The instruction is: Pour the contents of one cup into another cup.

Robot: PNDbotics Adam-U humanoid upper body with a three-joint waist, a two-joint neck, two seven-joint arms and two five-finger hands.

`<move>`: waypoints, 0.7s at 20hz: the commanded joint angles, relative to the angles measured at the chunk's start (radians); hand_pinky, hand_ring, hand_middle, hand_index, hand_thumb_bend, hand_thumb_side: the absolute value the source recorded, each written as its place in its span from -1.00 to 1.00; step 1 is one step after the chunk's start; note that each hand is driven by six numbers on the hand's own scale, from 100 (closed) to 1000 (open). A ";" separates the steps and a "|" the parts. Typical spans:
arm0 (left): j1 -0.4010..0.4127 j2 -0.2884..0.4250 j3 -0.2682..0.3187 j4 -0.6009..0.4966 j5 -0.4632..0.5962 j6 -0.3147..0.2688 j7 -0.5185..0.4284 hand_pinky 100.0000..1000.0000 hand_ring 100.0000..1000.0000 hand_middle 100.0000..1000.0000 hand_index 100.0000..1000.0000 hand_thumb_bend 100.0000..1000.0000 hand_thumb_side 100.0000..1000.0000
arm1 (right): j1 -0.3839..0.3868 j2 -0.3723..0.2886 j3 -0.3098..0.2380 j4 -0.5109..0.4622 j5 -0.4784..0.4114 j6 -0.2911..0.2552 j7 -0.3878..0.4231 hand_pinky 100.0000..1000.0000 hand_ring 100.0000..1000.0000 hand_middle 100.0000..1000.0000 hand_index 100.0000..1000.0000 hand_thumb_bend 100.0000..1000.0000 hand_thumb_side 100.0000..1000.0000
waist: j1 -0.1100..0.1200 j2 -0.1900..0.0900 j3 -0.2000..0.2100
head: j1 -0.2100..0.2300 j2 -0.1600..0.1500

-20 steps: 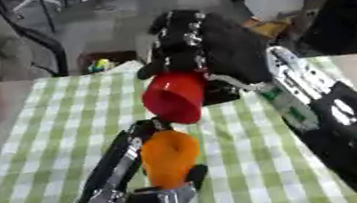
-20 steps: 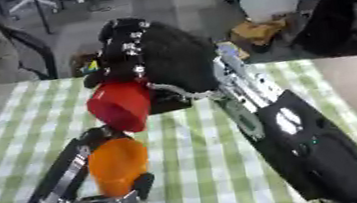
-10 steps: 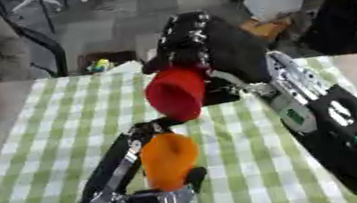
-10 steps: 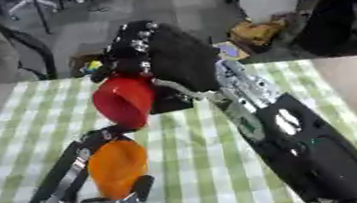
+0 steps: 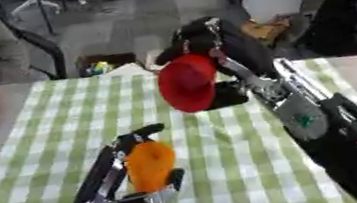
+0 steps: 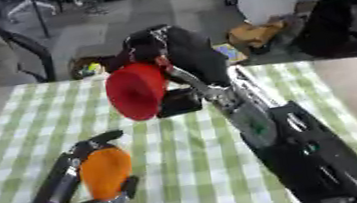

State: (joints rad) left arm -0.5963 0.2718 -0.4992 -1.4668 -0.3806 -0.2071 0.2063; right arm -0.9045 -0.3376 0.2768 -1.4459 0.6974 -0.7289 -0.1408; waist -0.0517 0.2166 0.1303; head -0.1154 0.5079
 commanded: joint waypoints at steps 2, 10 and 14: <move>-0.017 0.009 0.059 0.085 -0.021 -0.009 0.093 -0.82 0.26 -0.57 0.73 -1.00 -0.28 | -0.009 -0.023 -0.016 -0.040 -0.074 0.007 0.054 -0.25 -0.84 -0.70 0.30 -1.00 -1.00 | 0.003 -0.019 -0.002 | 0.001 -0.014; 0.001 0.014 0.113 0.156 -0.025 -0.036 0.162 -0.41 0.69 -0.06 0.82 0.38 0.40 | 0.010 -0.028 -0.025 -0.040 -0.150 0.021 0.104 -0.31 -0.86 -0.74 0.30 -1.00 -1.00 | 0.003 -0.020 0.000 | -0.002 -0.016; 0.008 0.025 0.121 0.130 -0.004 -0.030 0.153 -0.41 0.70 -0.05 0.82 0.39 0.41 | 0.017 -0.032 -0.030 -0.044 -0.183 0.032 0.123 -0.31 -0.86 -0.74 0.30 -1.00 -1.00 | 0.003 -0.020 0.001 | -0.002 -0.017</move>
State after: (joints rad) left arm -0.5769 0.2741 -0.3915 -1.3114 -0.3923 -0.2383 0.3596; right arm -0.8734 -0.3467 0.2587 -1.4663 0.5320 -0.6985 -0.0251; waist -0.0522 0.2166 0.1306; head -0.1161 0.5042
